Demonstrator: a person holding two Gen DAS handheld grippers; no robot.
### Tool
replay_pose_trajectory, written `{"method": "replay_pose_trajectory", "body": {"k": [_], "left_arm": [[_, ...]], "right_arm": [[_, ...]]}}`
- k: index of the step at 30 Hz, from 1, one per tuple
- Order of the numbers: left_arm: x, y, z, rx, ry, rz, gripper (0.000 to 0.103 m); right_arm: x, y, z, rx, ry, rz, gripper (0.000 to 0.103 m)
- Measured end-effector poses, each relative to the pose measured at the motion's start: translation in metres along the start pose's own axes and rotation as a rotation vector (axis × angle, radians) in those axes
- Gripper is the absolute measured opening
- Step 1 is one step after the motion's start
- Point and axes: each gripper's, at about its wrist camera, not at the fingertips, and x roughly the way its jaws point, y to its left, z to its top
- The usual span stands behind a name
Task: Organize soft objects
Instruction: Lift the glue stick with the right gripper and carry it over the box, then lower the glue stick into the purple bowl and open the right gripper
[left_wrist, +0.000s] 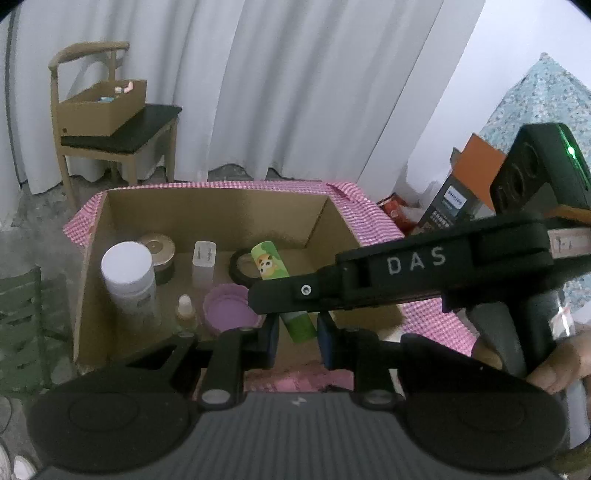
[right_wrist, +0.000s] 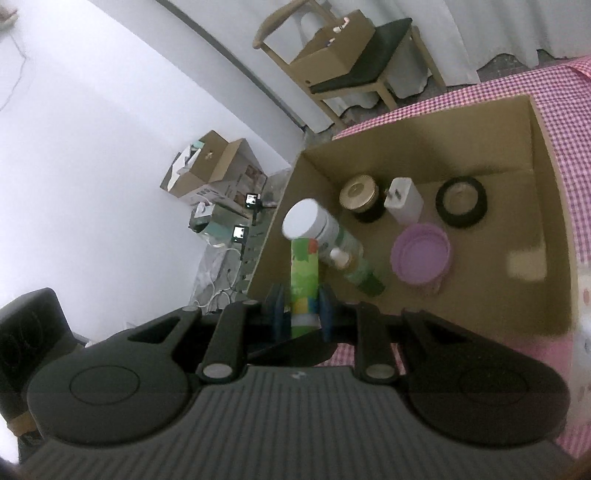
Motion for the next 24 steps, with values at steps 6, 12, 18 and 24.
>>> {"method": "replay_pose_trajectory", "body": {"k": [6,12,18,24], "left_arm": [[0.044,0.019,0.014,-0.032,0.085,0.011,0.023],[0.086,0.036,0.021,-0.068,0.183,0.021,0.023],[0.112,0.046,0.024,-0.096,0.259,0.022,0.025],[0.118,0.047,0.023,-0.088,0.272,0.036,0.035]], "right_arm": [[0.037,-0.033,0.033,0.065,0.091,-0.015,0.018],[0.077,-0.064,0.048,0.125,0.196,-0.047,0.017],[0.109,-0.079,0.054,0.137,0.273,-0.094,0.015],[0.128,-0.085,0.055,0.112,0.317,-0.157,0.015]]}}
